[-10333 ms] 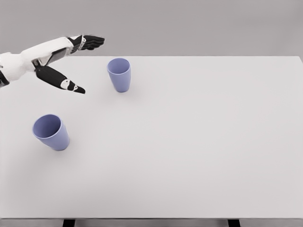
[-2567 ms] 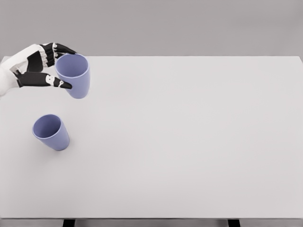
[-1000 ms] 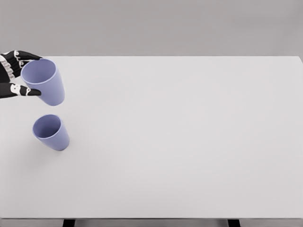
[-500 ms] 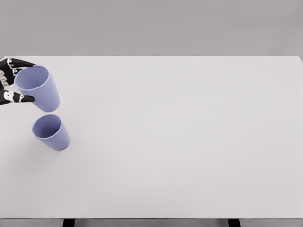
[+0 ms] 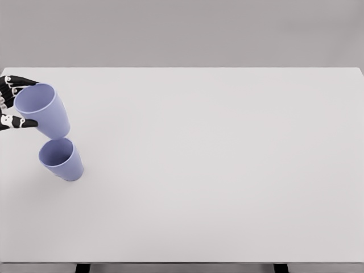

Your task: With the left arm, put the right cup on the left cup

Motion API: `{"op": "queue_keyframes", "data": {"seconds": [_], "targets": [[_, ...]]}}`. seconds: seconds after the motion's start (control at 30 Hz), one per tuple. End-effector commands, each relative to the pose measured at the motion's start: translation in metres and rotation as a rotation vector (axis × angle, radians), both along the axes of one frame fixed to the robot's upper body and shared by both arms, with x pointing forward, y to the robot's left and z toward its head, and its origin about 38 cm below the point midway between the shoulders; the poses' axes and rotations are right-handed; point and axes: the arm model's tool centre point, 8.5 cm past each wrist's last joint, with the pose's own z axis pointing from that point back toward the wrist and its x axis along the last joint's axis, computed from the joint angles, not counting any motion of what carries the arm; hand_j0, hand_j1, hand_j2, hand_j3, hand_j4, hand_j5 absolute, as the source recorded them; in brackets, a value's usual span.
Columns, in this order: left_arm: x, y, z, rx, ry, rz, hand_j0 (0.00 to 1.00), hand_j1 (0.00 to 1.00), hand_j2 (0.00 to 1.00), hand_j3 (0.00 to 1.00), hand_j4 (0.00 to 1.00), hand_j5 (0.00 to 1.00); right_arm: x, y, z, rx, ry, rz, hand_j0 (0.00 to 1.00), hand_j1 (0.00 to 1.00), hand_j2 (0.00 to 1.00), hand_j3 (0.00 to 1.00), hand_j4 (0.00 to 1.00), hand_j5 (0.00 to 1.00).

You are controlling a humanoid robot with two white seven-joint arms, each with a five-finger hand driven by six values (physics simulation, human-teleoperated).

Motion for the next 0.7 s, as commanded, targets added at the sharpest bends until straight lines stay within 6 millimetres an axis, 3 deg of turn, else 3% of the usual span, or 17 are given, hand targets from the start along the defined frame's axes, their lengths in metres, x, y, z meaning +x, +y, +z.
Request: {"op": "queue_keyframes", "data": {"seconds": [0.0,0.67], "targets": [[0.000,0.000,0.002,-0.004,-0.003,-0.003,0.63,0.63,0.63,0.63,0.63,0.63,0.000,0.000,0.000,0.000,0.000,0.000,1.00,1.00,1.00,1.00,1.00,1.00],[-0.014,0.012,-0.011,-0.011,0.031,0.024,0.63,0.63,0.63,0.63,0.63,0.63,0.000,0.000,0.000,0.000,0.000,0.000,1.00,1.00,1.00,1.00,1.00,1.00]]}}
